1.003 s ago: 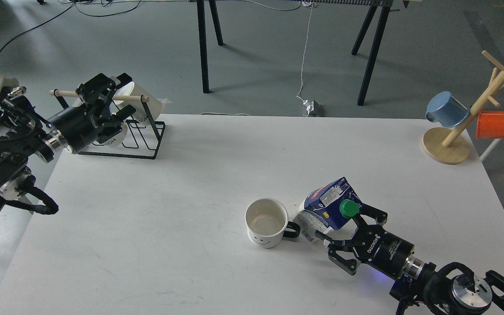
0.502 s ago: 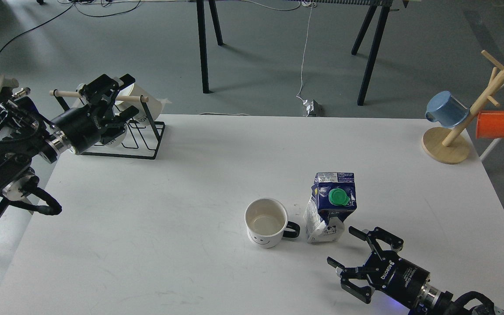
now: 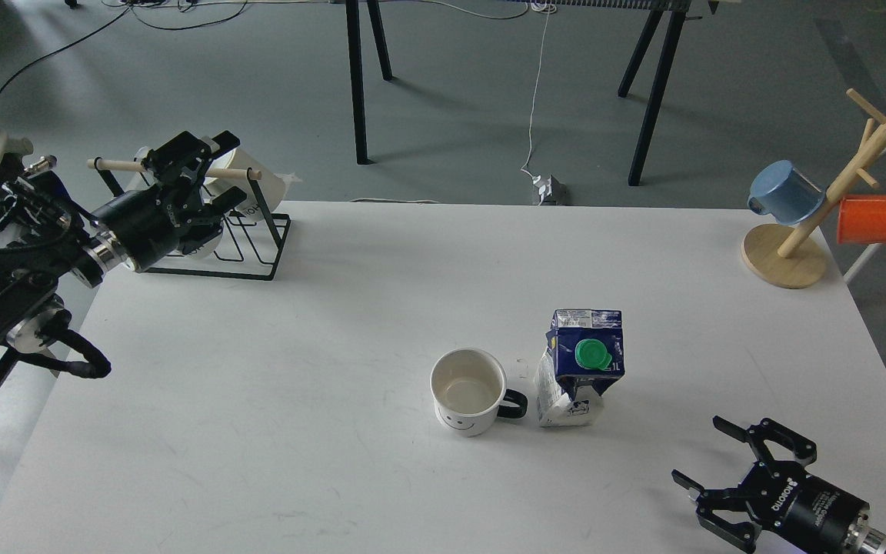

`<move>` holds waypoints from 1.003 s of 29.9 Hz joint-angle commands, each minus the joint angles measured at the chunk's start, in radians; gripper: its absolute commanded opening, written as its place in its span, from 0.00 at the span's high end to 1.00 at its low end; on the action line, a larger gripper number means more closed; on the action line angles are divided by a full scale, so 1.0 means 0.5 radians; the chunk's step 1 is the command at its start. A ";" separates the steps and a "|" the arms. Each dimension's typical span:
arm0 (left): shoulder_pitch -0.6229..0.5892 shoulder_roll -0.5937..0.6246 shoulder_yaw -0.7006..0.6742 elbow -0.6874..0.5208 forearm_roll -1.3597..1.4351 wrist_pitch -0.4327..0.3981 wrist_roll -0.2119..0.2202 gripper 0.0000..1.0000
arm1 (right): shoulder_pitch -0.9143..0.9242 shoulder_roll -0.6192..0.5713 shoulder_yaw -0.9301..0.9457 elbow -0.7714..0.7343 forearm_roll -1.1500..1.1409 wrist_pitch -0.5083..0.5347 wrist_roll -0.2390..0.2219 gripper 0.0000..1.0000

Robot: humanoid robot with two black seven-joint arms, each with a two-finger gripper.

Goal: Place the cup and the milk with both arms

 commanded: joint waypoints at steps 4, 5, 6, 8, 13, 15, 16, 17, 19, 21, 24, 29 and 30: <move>0.002 0.011 -0.011 0.000 -0.017 0.000 0.000 0.01 | 0.174 -0.193 0.372 -0.360 0.075 0.000 -0.003 0.06; 0.002 0.017 -0.014 0.000 -0.020 0.000 0.000 0.01 | 0.287 -0.220 0.363 -0.407 0.069 0.000 -0.003 0.06; 0.002 0.023 -0.017 0.000 -0.020 0.000 0.000 0.01 | 0.413 -0.251 0.342 -0.462 0.066 0.000 -0.006 0.06; 0.005 0.036 -0.017 0.000 -0.023 0.000 0.000 0.01 | 0.616 -0.276 0.250 -0.557 0.066 0.000 -0.003 0.06; 0.051 0.057 -0.017 0.000 -0.065 0.000 0.000 0.01 | 1.095 -0.260 -0.057 -0.732 0.066 0.000 -0.003 0.06; 0.054 0.069 -0.017 -0.003 -0.105 0.000 0.000 0.01 | 1.193 -0.254 -0.128 -0.790 0.066 0.000 0.000 0.06; 0.054 0.072 -0.017 -0.003 -0.127 0.000 0.000 0.01 | 1.215 -0.248 -0.140 -0.806 0.066 0.000 0.000 0.06; 0.054 0.076 -0.017 -0.003 -0.154 0.000 0.000 0.01 | 1.230 -0.233 -0.143 -0.824 0.066 0.000 -0.003 0.06; 0.054 0.088 -0.020 -0.003 -0.216 0.000 0.000 0.01 | 1.249 -0.196 -0.143 -0.849 0.066 0.000 -0.003 0.06; 0.048 0.097 -0.023 -0.003 -0.268 0.000 0.000 0.01 | 1.282 -0.168 -0.143 -0.870 0.066 0.000 -0.006 0.06; 0.048 0.106 -0.023 -0.003 -0.293 0.000 0.000 0.01 | 1.347 -0.138 -0.149 -0.910 0.060 0.000 -0.006 0.05; 0.051 0.125 -0.023 -0.009 -0.296 0.000 0.000 0.01 | 1.616 -0.058 -0.394 -1.020 0.032 0.000 -0.009 0.05; 0.048 0.131 -0.023 -0.009 -0.296 0.000 0.000 0.01 | 1.674 -0.055 -0.474 -1.030 0.032 0.000 -0.009 0.05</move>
